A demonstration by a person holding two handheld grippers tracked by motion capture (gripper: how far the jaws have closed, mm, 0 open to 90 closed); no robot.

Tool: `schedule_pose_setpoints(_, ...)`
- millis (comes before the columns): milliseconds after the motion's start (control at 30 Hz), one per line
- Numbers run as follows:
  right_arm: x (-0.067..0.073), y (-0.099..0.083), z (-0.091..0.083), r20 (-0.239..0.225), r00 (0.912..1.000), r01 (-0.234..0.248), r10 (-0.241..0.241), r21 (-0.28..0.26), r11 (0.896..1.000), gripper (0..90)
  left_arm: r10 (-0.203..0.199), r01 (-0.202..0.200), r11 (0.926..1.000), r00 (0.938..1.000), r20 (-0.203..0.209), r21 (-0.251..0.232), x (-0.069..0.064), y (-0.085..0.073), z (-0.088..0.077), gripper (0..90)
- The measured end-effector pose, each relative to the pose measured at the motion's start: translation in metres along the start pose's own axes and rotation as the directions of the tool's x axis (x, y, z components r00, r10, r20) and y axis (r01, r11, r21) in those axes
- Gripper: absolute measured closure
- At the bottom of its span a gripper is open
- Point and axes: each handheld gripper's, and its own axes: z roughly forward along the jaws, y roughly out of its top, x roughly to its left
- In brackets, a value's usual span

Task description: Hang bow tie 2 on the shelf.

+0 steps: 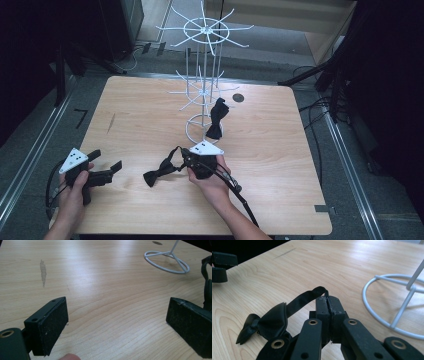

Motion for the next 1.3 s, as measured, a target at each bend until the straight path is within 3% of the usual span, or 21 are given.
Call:
schedule_pose_setpoints(300, -0.003, 0.005, -0.008, 0.011, 0.9998, 0.017, -0.016, -0.030, 0.999, 89.5, 0.002, -0.002, 1.0000, 1.0000, 0.003, 0.001, 0.000, 0.000, 0.000, 4.7)
schedule_pose_setpoints(600, -0.010, 0.011, -0.019, 0.022, 0.9997, -0.001, 0.003, -0.067, 0.998, 89.6, 0.004, -0.004, 1.0000, 1.0000, 0.002, 0.000, 0.000, 0.000, 0.000, 4.7)
schedule_pose_setpoints(900, -0.013, 0.015, -0.025, 0.044, 0.9987, 0.029, -0.025, -0.086, 0.996, 89.6, -0.007, 0.007, 1.0000, 1.0000, 0.001, -0.005, 0.002, 0.001, 0.001, 4.7)
schedule_pose_setpoints(1300, -0.017, 0.019, -0.036, 0.049, 0.9987, 0.020, -0.014, -0.119, 0.993, 89.5, -0.005, 0.005, 1.0000, 1.0000, 0.004, 0.000, 0.002, 0.001, 0.002, 4.7)
